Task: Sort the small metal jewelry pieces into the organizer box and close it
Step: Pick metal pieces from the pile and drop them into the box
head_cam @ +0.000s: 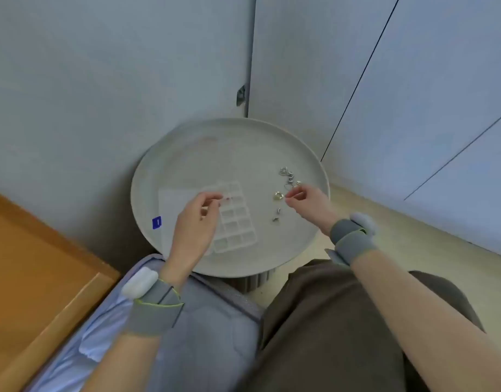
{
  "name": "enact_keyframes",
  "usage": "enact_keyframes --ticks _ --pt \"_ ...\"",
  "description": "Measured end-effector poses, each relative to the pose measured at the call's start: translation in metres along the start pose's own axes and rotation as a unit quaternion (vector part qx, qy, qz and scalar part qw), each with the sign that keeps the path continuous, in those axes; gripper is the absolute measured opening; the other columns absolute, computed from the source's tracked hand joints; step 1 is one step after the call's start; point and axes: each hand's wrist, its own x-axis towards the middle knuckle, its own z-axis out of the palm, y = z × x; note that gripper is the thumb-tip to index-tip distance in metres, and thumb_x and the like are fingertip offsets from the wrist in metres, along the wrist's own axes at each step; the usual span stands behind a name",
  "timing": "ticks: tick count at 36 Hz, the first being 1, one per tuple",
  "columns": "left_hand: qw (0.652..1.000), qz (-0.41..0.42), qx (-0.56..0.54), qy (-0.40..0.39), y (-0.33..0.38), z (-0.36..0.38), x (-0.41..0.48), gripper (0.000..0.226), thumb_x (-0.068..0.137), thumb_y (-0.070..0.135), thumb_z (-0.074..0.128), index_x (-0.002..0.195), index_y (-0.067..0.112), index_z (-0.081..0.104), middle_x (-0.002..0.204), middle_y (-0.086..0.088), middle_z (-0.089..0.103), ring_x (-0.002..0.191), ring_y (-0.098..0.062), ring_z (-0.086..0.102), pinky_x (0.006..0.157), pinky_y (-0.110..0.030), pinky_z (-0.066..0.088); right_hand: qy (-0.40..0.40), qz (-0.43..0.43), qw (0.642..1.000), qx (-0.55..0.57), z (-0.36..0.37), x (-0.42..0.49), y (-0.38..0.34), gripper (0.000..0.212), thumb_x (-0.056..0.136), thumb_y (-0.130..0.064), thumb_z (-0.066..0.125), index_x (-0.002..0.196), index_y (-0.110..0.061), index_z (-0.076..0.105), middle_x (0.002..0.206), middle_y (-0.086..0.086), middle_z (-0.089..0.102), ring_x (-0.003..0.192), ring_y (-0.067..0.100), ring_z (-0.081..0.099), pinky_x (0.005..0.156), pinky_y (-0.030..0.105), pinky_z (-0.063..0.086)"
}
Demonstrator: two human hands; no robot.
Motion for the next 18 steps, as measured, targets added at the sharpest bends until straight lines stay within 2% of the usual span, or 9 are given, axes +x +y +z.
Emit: enact_keyframes --ticks 2,4,7,8,11,14,18 --pt "0.999 0.013 0.033 0.020 -0.002 -0.001 0.001 0.021 0.096 0.024 0.044 0.110 0.027 0.059 0.104 0.010 0.060 0.089 0.003 0.054 0.067 -0.008 0.036 0.022 -0.014 0.999 -0.039 0.004 0.005 0.000 0.009 0.086 -0.016 0.058 0.094 -0.016 0.062 0.084 -0.003 0.059 0.080 0.014 0.054 0.064 0.022 0.041" --pt "0.998 0.025 0.057 0.025 -0.013 0.003 0.001 0.021 0.096 0.024 0.044 0.111 0.025 0.059 0.108 0.008 0.060 0.090 0.000 0.054 0.069 -0.009 0.037 0.018 -0.017 0.997 -0.071 0.013 0.012 0.008 0.013 0.086 -0.015 0.058 0.098 -0.013 0.063 0.088 -0.001 0.060 0.082 0.015 0.054 0.069 0.024 0.040" --pt "0.994 0.027 0.098 0.032 -0.033 0.007 0.004 0.023 0.096 0.025 0.043 0.112 0.025 0.059 0.111 0.003 0.059 0.101 -0.014 0.053 0.084 -0.027 0.044 0.005 -0.013 0.993 -0.116 0.028 0.022 0.021 0.018 0.084 -0.013 0.059 0.101 -0.013 0.062 0.089 -0.001 0.059 0.084 0.016 0.054 0.073 0.024 0.039" --pt "0.991 0.031 0.124 0.038 -0.039 0.007 0.007 0.024 0.095 0.027 0.043 0.113 0.025 0.059 0.113 0.001 0.059 0.105 -0.019 0.052 0.088 -0.031 0.042 0.005 -0.016 0.992 -0.126 0.032 0.025 0.026 0.019 0.083 -0.013 0.059 0.102 -0.014 0.062 0.089 -0.001 0.059 0.085 0.017 0.054 0.073 0.024 0.040" --pt "0.980 0.008 0.197 0.041 -0.049 0.010 0.006 0.027 0.094 0.028 0.043 0.118 0.028 0.057 0.120 -0.003 0.056 0.115 -0.024 0.043 0.091 -0.026 0.026 0.001 -0.019 0.991 -0.130 0.040 0.028 0.034 0.022 0.084 -0.010 0.058 0.105 -0.012 0.061 0.088 0.000 0.057 0.084 0.016 0.053 0.077 0.025 0.041" --pt "0.975 -0.008 0.218 0.029 -0.052 0.015 0.004 0.032 0.094 0.026 0.045 0.124 0.027 0.055 0.126 -0.005 0.053 0.122 -0.026 0.038 0.095 -0.028 0.025 0.022 -0.028 0.993 -0.114 0.050 0.029 0.040 0.019 0.086 -0.012 0.059 0.105 -0.009 0.061 0.085 0.001 0.056 0.081 0.017 0.052 0.076 0.026 0.042" --pt "0.975 -0.019 0.222 -0.010 -0.056 0.018 0.002 0.039 0.095 0.030 0.039 0.133 0.026 0.047 0.139 -0.006 0.047 0.135 -0.030 0.026 0.113 -0.038 0.016 0.060 -0.030 0.993 -0.094 0.053 0.032 0.047 0.016 0.088 -0.018 0.059 0.101 -0.012 0.065 0.088 0.001 0.057 0.085 0.018 0.053 0.078 0.028 0.043"
